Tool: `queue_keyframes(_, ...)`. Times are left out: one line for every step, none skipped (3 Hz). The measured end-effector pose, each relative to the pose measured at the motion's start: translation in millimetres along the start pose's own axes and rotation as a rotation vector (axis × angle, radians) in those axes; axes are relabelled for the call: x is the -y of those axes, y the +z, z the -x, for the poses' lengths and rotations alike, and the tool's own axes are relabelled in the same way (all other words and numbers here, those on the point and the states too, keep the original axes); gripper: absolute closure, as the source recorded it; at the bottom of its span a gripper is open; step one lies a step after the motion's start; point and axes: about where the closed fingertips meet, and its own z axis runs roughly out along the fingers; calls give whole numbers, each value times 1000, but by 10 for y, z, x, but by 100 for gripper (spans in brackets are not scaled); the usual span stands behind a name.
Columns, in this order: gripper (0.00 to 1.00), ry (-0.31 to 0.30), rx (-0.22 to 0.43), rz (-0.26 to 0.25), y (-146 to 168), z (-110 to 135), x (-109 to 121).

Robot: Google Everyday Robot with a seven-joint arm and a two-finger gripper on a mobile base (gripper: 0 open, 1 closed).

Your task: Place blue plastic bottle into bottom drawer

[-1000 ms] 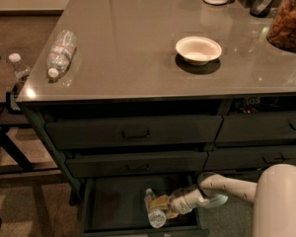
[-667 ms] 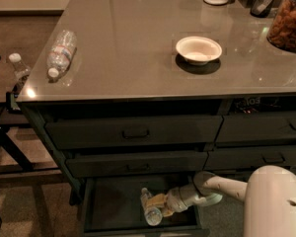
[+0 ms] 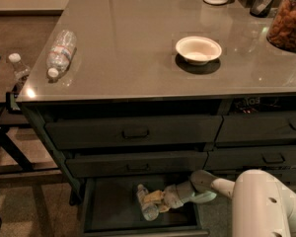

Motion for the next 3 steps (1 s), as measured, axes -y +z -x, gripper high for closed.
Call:
queue_keyframes(100,-1,3,2,-6,25,-1)
queue_keyframes(100,2,29,-11,17,9,12)
queue_keyframes(100,-8,53,-1,108,73,32)
